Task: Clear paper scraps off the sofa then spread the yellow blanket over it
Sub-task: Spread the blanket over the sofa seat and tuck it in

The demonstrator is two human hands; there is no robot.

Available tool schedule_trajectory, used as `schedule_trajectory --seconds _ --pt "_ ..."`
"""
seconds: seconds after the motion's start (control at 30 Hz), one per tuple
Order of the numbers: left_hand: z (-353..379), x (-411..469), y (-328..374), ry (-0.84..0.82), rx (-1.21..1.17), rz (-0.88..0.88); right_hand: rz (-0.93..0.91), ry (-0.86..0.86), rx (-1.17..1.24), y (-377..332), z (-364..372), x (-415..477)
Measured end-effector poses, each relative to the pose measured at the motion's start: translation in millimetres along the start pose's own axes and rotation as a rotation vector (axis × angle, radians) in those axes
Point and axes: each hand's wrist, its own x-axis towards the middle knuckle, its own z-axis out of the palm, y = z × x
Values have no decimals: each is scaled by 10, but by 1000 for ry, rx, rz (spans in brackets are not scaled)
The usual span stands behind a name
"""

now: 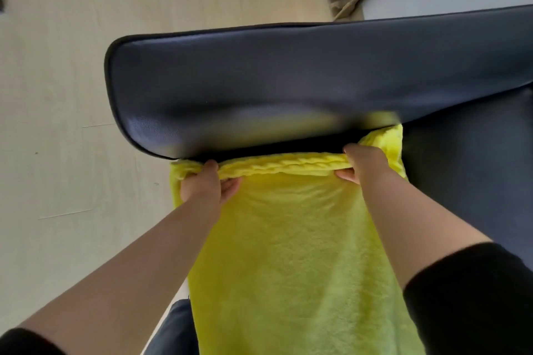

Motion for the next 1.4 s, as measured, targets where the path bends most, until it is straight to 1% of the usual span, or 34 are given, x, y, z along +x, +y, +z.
schedule_trajectory --seconds 0.1,0.13,0.23,0.3,0.4,0.5,0.6,0.7,0.8,0.97,1.07,1.17,1.27,1.4 --pt "16 3 53 31 -14 107 36 86 262 -4 -39 -49" --pt "12 5 52 17 -33 135 6 91 325 -15 -57 -48" --pt "-24 39 25 -88 -25 184 -62 50 398 -49 -91 -21" --pt "-54 78 34 -155 -6 158 -44 1 436 -73 -105 2" --pt "-89 98 78 -244 -41 77 -53 -55 506 -82 -63 23" --pt "-118 109 87 -279 -46 17 -67 -53 576 -62 -25 24" --pt "-136 127 78 -295 -28 -2 -82 -36 620 -52 -28 39" --pt "-149 123 85 -258 -27 8 -47 12 618 -46 -54 30" --pt "-187 81 79 -243 -44 16 3 27 540 -27 -63 -21" --pt "-240 -6 12 -233 -58 4 57 -127 412 10 75 -198" --pt "-226 -9 -15 -209 -97 24 64 -108 438 -26 140 -243" --pt "-200 -22 -65 -181 -132 102 49 -73 442 11 123 -286" --pt "-215 -69 -130 -157 -140 164 11 -116 463 134 66 -364" --pt "-288 -117 -157 -164 -149 191 -32 -158 547 287 -52 -465"
